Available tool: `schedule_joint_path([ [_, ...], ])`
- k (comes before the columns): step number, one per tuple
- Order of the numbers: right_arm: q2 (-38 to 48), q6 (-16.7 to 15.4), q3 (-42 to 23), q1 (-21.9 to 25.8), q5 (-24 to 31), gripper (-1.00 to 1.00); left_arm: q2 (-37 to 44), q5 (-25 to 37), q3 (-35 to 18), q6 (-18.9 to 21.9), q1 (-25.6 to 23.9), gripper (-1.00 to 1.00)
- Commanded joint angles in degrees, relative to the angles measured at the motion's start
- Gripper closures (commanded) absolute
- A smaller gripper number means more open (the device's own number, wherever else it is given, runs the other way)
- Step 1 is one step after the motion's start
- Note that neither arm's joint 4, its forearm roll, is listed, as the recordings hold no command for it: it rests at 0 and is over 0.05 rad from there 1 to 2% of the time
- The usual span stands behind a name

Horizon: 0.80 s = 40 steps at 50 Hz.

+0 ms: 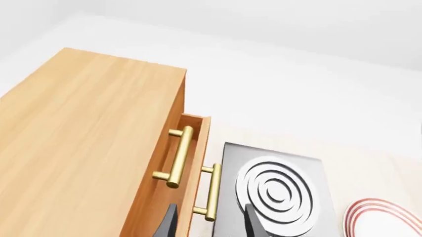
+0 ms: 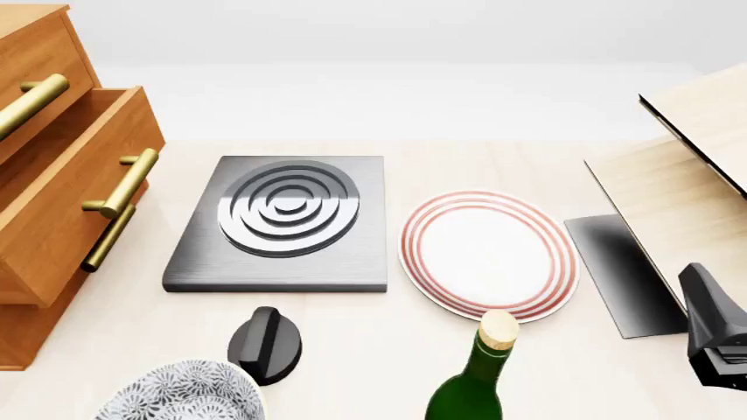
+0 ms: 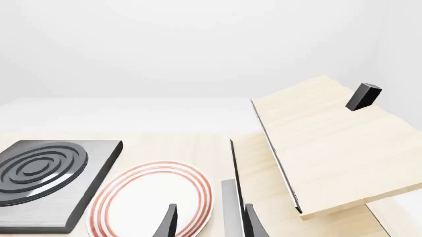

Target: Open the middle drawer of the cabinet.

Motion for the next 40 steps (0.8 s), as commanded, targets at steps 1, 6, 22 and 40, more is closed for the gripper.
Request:
schedule_joint_path([
  [1, -0.51, 0.10, 0.02, 0.04, 0.22, -1.00, 3.51, -2.01, 2.29, -3.01, 0.26, -1.00],
  [6, -0.50, 0.12, 0.02, 0.05, 0.22, -1.00, 4.06, -2.70, 2.63, -2.99, 0.41, -1.00],
  [22, -0.51, 0.08, 0.02, 0.04, 0.22, -1.00, 6.24, -3.99, 3.93, -3.34, 3.67, -1.00],
  [40, -0.50, 0.05, 0.02, 0.04, 0.22, -1.00, 8.44, -6.31, 5.56, -3.14, 4.36, -1.00],
])
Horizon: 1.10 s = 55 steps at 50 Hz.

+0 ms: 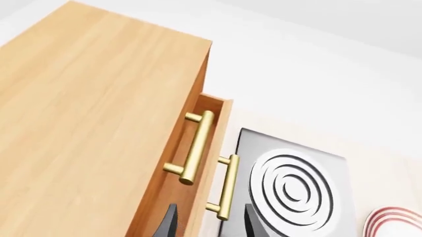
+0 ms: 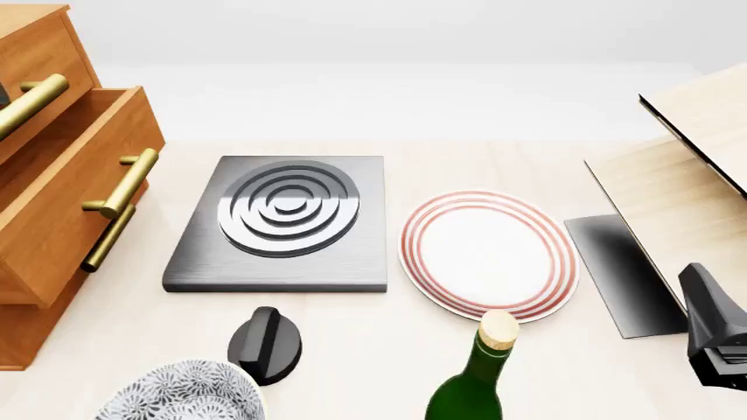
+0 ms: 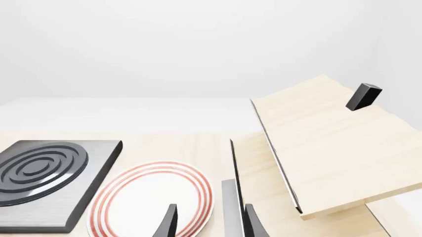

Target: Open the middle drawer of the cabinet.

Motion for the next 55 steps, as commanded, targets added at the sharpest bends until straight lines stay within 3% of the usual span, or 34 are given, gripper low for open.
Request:
schedule_joint_path([
  [1, -0.54, 0.10, 0.02, 0.04, 0.24, -1.00, 1.79, -1.69, 1.08, -0.26, 0.82, -1.00],
  [55, -0.49, 0.07, 0.02, 0.05, 0.21, -1.00, 7.34, -6.62, 6.14, 0.47, 0.37, -1.00],
])
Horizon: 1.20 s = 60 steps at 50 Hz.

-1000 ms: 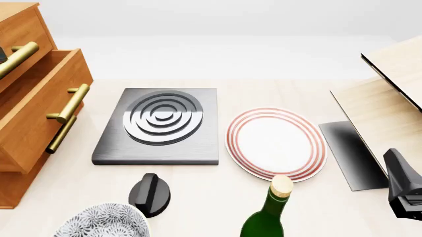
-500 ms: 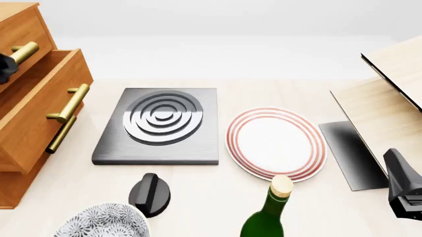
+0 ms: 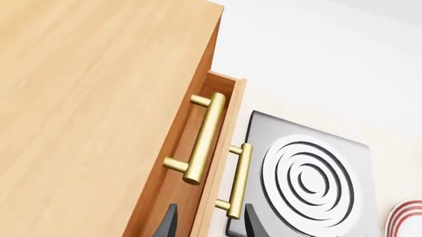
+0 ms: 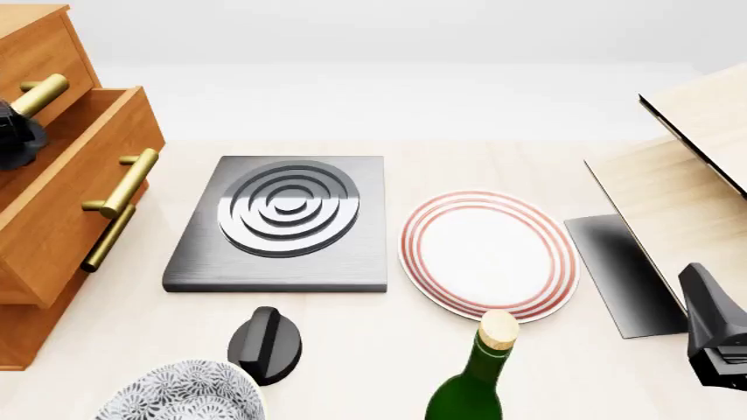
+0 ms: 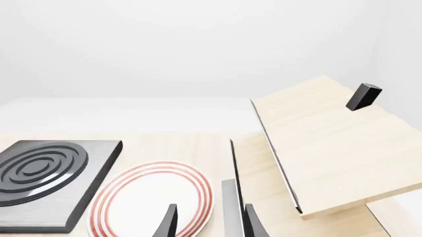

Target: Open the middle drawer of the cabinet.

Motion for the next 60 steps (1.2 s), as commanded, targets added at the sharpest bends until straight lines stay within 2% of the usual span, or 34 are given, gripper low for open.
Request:
schedule_joint_path([
  [1, -0.82, 0.08, 0.01, 0.04, 0.52, -1.00, 1.30, -1.11, 1.15, 0.06, -0.44, -1.00],
  [60, -0.72, 0.10, 0.02, 0.04, 0.43, -1.00, 4.63, -3.60, 4.60, 0.07, -4.03, -1.00],
])
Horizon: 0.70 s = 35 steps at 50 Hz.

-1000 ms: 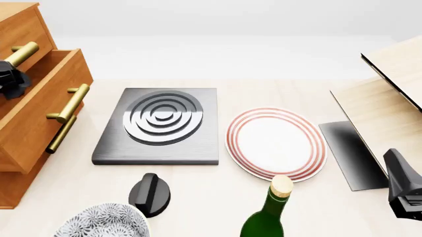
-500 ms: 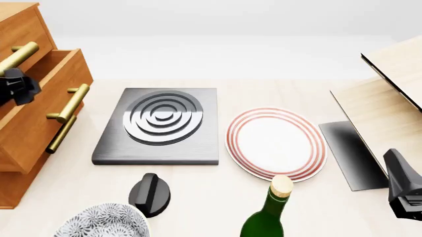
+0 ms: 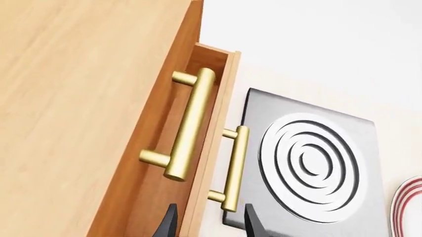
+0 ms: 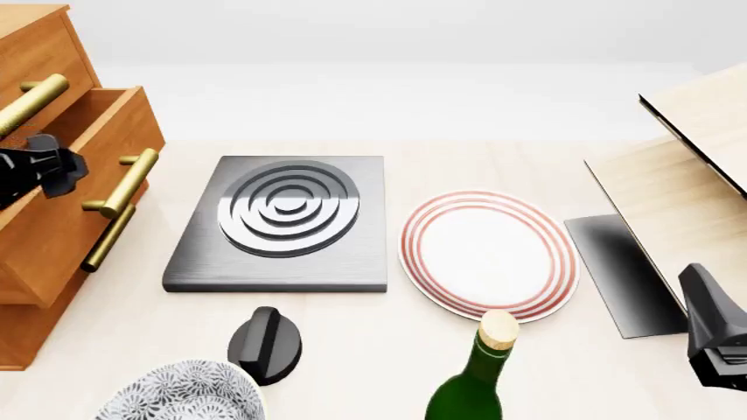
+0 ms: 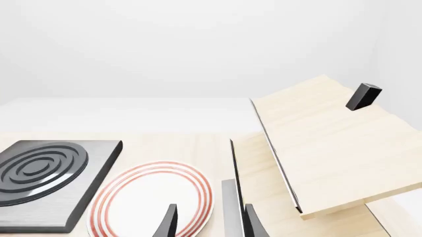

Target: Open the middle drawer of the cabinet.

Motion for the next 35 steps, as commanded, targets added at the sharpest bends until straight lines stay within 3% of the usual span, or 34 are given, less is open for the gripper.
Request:
schedule_joint_path([
  [1, -0.49, 0.11, 0.02, 0.05, 0.19, -1.00, 0.52, -0.56, 0.82, -0.15, -1.43, -1.00],
  [35, -0.46, 0.09, 0.02, 0.03, 0.18, -1.00, 1.79, -1.51, 2.08, 0.50, -5.59, -1.00],
])
